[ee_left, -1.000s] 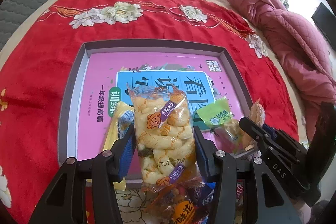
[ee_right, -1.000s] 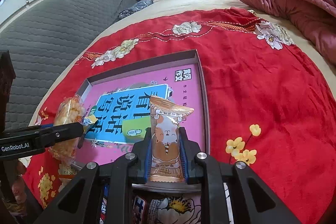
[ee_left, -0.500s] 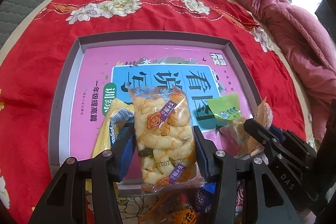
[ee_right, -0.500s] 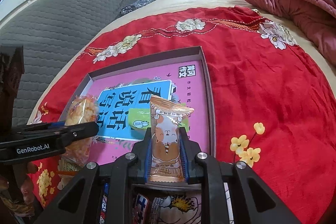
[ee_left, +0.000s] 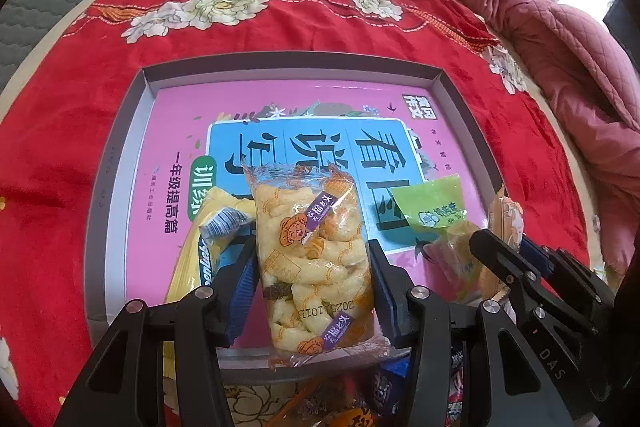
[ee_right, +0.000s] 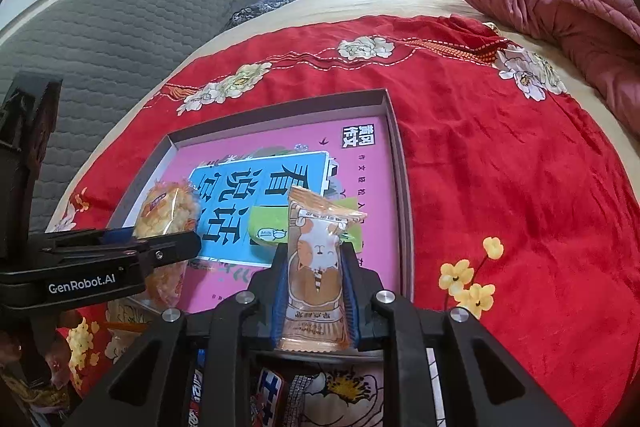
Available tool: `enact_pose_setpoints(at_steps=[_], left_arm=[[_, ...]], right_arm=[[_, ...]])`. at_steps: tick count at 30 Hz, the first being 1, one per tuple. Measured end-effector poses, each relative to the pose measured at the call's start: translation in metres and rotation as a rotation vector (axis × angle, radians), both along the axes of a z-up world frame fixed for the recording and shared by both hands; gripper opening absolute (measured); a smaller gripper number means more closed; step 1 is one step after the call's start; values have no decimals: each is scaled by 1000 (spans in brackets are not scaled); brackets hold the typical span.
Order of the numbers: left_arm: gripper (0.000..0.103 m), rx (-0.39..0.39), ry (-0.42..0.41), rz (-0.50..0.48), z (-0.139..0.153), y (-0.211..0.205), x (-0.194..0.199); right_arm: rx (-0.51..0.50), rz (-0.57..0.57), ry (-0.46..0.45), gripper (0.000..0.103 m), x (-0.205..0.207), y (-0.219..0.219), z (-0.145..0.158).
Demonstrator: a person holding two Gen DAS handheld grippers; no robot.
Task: Organize snacks
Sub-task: 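Carry the cracker bag and pastry packet over the grey tray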
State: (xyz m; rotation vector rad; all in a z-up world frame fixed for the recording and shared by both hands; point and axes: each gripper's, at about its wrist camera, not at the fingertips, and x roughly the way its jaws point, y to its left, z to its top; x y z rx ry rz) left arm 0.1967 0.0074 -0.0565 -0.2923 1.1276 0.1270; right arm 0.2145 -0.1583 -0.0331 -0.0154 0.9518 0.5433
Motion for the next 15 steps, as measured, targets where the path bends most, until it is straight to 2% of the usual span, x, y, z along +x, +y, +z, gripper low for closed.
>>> enact_pose_setpoints(at_steps=[6,15], left_arm=[[54,7,14,4,-3,-1,2],[54,7,32,-12,-7,-4,3]], right_arm=[[6,-9,-2,30,0,-1,2],[7,-16,5,30,2,-3,2]])
